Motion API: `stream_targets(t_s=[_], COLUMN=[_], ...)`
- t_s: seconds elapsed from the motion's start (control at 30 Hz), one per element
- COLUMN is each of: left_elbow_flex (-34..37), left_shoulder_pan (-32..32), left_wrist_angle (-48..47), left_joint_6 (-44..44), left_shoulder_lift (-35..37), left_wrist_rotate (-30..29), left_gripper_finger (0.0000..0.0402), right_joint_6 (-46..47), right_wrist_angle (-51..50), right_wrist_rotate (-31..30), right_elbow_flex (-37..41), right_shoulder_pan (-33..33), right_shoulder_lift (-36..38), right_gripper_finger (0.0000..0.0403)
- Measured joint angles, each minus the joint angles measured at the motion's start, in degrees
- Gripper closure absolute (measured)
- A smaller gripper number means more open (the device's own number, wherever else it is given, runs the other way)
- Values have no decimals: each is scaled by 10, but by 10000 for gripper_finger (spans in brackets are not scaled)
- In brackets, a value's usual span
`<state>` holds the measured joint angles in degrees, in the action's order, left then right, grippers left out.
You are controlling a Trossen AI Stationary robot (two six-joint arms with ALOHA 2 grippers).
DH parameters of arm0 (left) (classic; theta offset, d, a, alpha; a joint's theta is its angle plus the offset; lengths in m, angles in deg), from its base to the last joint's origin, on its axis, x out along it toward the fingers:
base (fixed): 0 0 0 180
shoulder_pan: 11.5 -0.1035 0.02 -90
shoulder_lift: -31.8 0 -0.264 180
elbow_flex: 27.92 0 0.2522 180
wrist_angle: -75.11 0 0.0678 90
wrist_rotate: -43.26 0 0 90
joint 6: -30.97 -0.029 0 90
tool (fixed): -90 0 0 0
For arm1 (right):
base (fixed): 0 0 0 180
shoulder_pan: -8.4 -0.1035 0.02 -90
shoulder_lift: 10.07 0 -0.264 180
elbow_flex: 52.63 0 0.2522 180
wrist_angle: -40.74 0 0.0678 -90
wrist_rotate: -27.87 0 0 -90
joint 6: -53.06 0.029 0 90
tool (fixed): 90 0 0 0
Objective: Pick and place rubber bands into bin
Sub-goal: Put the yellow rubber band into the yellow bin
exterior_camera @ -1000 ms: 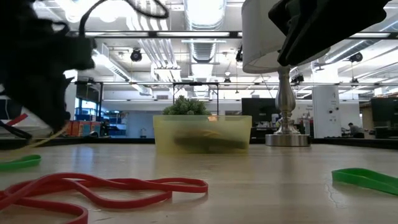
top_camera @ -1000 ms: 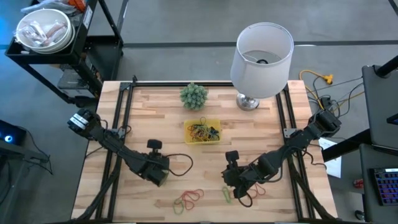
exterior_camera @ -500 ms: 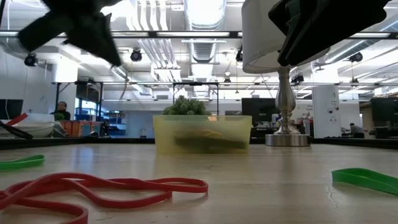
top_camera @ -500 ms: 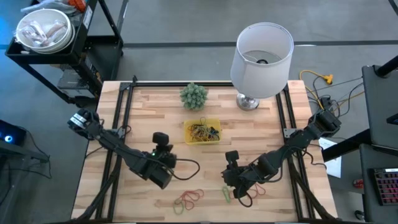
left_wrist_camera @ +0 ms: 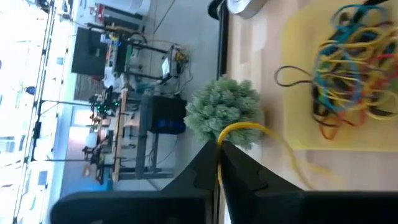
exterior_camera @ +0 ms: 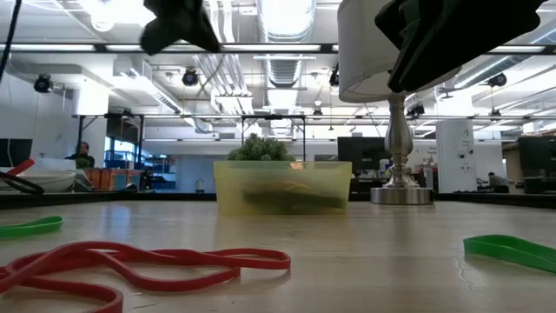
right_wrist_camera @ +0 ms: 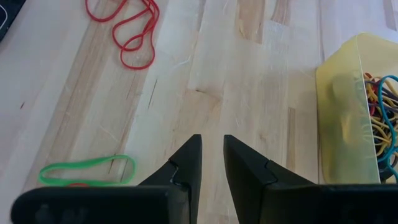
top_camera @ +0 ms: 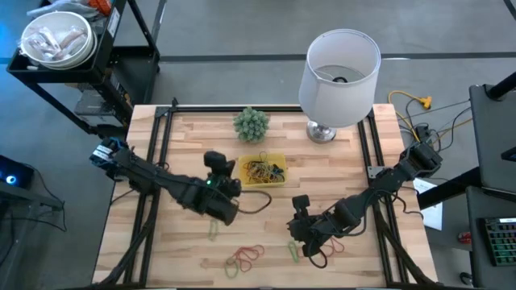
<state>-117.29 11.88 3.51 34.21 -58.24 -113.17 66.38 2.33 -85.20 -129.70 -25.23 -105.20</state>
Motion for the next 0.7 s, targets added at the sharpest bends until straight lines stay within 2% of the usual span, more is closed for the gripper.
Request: stream_targets(t_s=[0.17, 0.37, 0.57, 0.7], left_elbow_flex=[0, 3, 10, 24], left_shoulder_pan=[-45, -93, -135, -160], left_wrist_angle=[100, 226, 269, 289], left_joint_6=[-98, -203, -227, -231], left_shoulder_lift=[0, -1, -1, -7], left_wrist_rotate=[16, 122, 201, 231], left_gripper_finger=[401, 402, 401, 402], right_joint_6=[0, 0, 0, 0], right_wrist_angle=[-1, -1, -2, -3], right_wrist_rotate=[0, 1, 2, 2], right_elbow_flex=[0, 0, 0, 0], right_shoulder_pan=[0, 0, 0, 0], right_shoulder_lift=[0, 0, 0, 0], right_gripper_finger=[342, 342, 342, 342])
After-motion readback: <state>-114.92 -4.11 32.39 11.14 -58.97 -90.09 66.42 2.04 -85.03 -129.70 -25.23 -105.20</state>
